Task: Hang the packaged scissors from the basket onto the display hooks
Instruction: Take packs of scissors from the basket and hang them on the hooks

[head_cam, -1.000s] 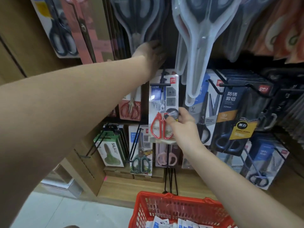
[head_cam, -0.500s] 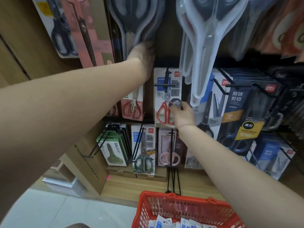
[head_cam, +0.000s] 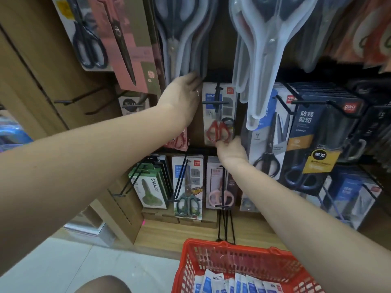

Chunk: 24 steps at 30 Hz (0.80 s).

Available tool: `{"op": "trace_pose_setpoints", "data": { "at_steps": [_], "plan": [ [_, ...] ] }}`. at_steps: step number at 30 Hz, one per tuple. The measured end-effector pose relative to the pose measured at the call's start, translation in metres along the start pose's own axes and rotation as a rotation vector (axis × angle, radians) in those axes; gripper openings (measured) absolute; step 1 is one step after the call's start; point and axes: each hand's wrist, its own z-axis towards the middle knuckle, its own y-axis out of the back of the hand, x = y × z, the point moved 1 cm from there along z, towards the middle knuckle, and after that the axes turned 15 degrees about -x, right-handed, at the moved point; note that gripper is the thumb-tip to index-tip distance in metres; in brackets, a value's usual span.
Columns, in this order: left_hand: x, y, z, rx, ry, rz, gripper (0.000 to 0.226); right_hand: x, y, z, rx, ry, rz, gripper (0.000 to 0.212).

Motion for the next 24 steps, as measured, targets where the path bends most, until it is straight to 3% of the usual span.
{"op": "trace_pose_setpoints", "data": {
  "at_steps": [3, 5, 8, 11, 15, 21, 24],
  "plan": [
    [-0.019, 0.001, -0.022, 0.016, -0.161, 0.203, 0.064, -0.021, 0.014, -0.027, 0.041, 0.151, 0.129, 0.048],
    [-0.041, -0.001, -0.049, -0.029, -0.145, 0.089, 0.065, -0.044, 0.03, -0.051, 0.03, 0.245, 0.239, 0.04],
    [-0.089, -0.003, -0.098, -0.223, -0.036, -0.226, 0.064, -0.092, 0.056, -0.083, -0.102, 0.346, 0.31, 0.023],
    [-0.167, -0.002, -0.148, -0.242, 0.122, -0.761, 0.056, -0.153, 0.073, -0.105, -0.265, 0.34, 0.281, 0.024],
    [-0.276, -0.013, -0.188, 0.176, 0.24, -1.122, 0.056, -0.251, 0.068, -0.112, -0.242, 0.144, 0.032, 0.022],
    [-0.413, -0.049, -0.211, 0.816, 0.275, -1.273, 0.061, -0.395, 0.05, -0.121, 0.224, -0.287, -0.41, 0.042],
    [-0.456, -0.06, -0.232, 1.119, 0.377, -1.389, 0.076, -0.441, 0.054, -0.14, 0.311, -0.451, -0.469, 0.049]
  ]
}}
